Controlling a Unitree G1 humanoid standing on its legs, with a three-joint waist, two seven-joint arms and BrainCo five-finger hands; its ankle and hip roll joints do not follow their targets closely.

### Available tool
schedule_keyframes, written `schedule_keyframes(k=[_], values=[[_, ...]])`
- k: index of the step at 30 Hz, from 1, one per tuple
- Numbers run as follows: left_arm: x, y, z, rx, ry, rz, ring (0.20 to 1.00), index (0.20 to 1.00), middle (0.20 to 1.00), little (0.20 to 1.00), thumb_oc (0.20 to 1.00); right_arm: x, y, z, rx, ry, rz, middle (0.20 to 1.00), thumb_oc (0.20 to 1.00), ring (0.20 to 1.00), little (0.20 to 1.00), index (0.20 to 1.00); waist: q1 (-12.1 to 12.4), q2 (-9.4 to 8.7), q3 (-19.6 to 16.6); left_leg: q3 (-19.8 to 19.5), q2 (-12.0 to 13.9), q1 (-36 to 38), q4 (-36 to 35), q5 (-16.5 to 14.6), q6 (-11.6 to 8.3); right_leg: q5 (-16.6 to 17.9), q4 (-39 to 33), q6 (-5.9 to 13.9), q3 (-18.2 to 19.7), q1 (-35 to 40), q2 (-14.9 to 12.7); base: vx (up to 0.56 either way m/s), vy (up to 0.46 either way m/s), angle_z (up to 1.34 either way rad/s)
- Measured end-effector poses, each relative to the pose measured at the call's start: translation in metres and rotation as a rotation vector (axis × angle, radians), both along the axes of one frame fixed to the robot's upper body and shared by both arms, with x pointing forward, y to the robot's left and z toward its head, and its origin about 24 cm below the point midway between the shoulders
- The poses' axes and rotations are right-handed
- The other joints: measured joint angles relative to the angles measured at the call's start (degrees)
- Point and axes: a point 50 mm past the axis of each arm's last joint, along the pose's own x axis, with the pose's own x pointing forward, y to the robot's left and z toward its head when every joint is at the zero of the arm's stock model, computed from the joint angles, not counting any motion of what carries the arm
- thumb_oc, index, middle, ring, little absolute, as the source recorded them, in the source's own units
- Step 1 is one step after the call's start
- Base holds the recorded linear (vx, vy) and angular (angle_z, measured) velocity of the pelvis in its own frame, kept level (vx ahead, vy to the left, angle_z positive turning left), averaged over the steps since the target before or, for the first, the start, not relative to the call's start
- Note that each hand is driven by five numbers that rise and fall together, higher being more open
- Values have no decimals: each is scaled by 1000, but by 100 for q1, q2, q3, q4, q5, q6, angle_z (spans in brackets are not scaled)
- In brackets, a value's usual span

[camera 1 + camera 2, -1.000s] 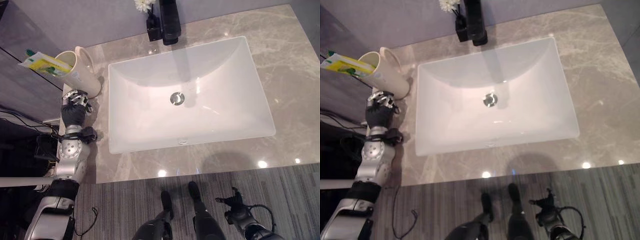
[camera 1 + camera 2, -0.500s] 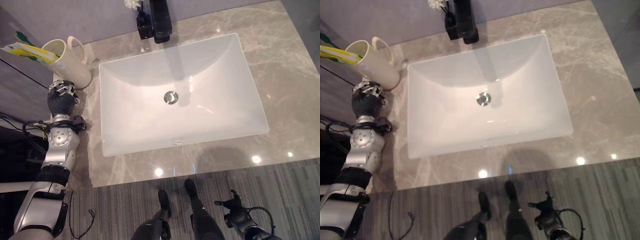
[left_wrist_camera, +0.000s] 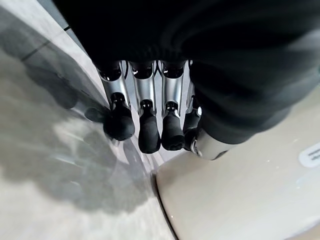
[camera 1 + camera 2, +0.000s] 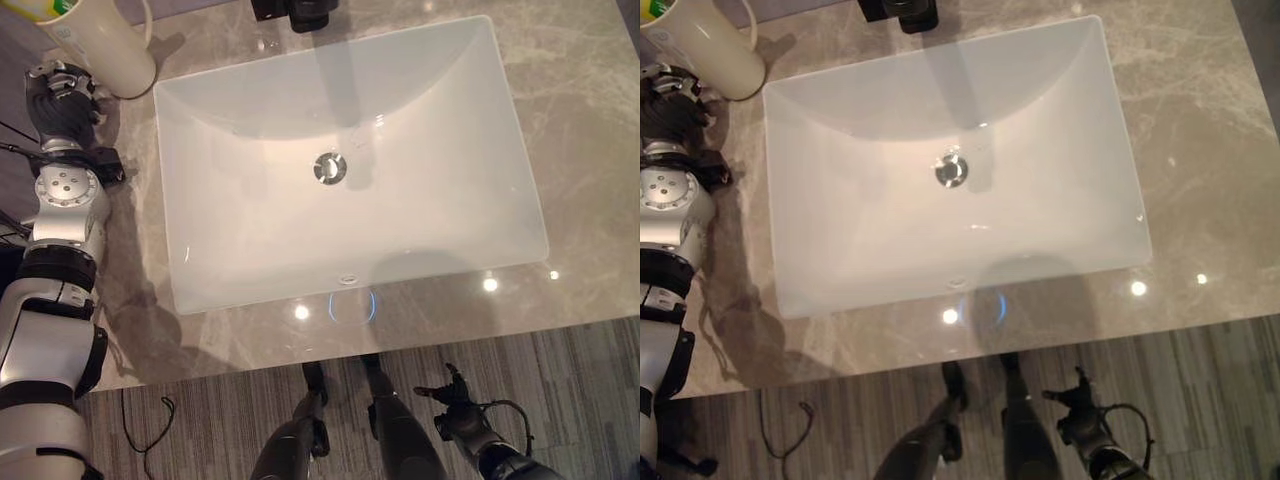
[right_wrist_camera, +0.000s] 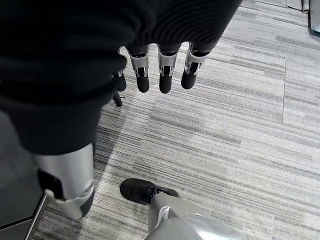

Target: Put brush and paste in cup on sink, flatten towel.

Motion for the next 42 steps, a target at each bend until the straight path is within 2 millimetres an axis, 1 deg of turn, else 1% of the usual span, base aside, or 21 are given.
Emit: schedule_keyframes(k=[5, 9, 12, 15, 19, 25, 28, 33, 37, 40, 41, 42], values=[[1, 0, 6, 64, 19, 29, 200, 200, 200, 200, 200, 0, 2, 0, 9, -12, 4, 1000, 1000, 1000, 1000, 1000, -4, 9, 5, 1, -2, -33, 1, 0, 0, 1, 0, -1, 3, -35, 0, 0, 0, 0], [3, -1, 20, 135, 35, 73, 200, 200, 200, 200, 200, 3, 4, 3, 29, -40, -1, 1000, 1000, 1000, 1000, 1000, -15, 8, 5, 25, -7, -105, 2, 4, 1, 17, 1, -8, 20, -118, -2, 0, 0, 0], [3, -3, 23, 180, 41, 84, 200, 200, 200, 200, 200, 4, 4, 4, 34, -59, 3, 1000, 1000, 1000, 1000, 1000, -28, 7, 4, 38, -8, -113, 1, 4, 0, 16, 2, -8, 37, -134, -1, 0, 0, 0], [4, -4, 25, 190, 39, 85, 200, 200, 200, 200, 200, 4, 4, 4, 34, -58, 2, 1000, 1000, 1000, 1000, 1000, -47, 6, 3, 41, -8, -119, 1, 4, 0, 16, 2, -8, 40, -140, -1, 0, 0, 0], [6, -13, 35, 266, 23, 107, 200, 200, 200, 200, 200, 1, 3, 3, 33, -51, 1, 1000, 1000, 1000, 1000, 1000, -120, -8, -3, 34, -11, -150, 2, 4, 1, 25, 2, -3, 35, -168, -2, 0, 0, 0], [12, -35, 44, 292, -23, 81, 200, 200, 200, 200, 200, 2, 8, 3, 35, -57, 26, 1000, 1000, 1000, 1000, 1000, -226, -24, -12, 48, -14, -160, 2, 7, 5, 33, 3, 3, 53, -183, -4, 0, 0, 0], [16, -42, 41, 286, -23, 69, 200, 200, 200, 200, 200, 4, 11, 4, 44, -70, 34, 1000, 1000, 1000, 1000, 1000, -290, -28, -14, 68, -15, -157, 2, 10, 9, 42, 4, 9, 91, -187, -3, -5, -3, -2], [16, -40, 37, 293, -5, 99, 200, 200, 200, 200, 200, 5, 12, 5, 46, -76, 34, 1000, 1000, 1000, 1000, 1000, -307, -34, -17, 122, -15, -130, 3, 11, 11, 58, 4, 15, 147, -184, 3, -6, -10, -6], [19, -38, 30, 294, 29, 154, 200, 200, 200, 200, 200, 2, 10, 3, 39, -59, 28, 1000, 1000, 1000, 1000, 1000, -317, -59, -35, 170, -9, -51, 3, 11, 11, 80, 4, 12, 173, -123, 14, -11, -18, -6], [20, -38, 24, 291, 49, 167, 200, 200, 200, 200, 200, -1, 8, 0, 29, -37, 22, 1000, 1000, 1000, 1000, 1000, -305, -118, -73, 170, 6, 32, 3, 12, 12, 83, 5, 8, 168, -30, 25, 21, -34, -1], [19, -36, 20, 291, 56, 168, 200, 200, 200, 200, 200, -1, 6, 0, 25, -34, 18, 1000, 1000, 1000, 1000, 1000, -300, -130, -79, 161, 12, 81, 2, 12, 11, 85, 5, 5, 154, 23, 29, 28, -38, 0], [16, -33, 11, 278, 53, 155, 200, 200, 200, 200, 200, -1, 4, 0, 18, -29, 12, 1000, 1000, 1000, 1000, 1000, -311, -138, -83, 156, 21, 175, 2, 12, 11, 83, 5, 2, 152, 116, 35, 21, -46, 1]])
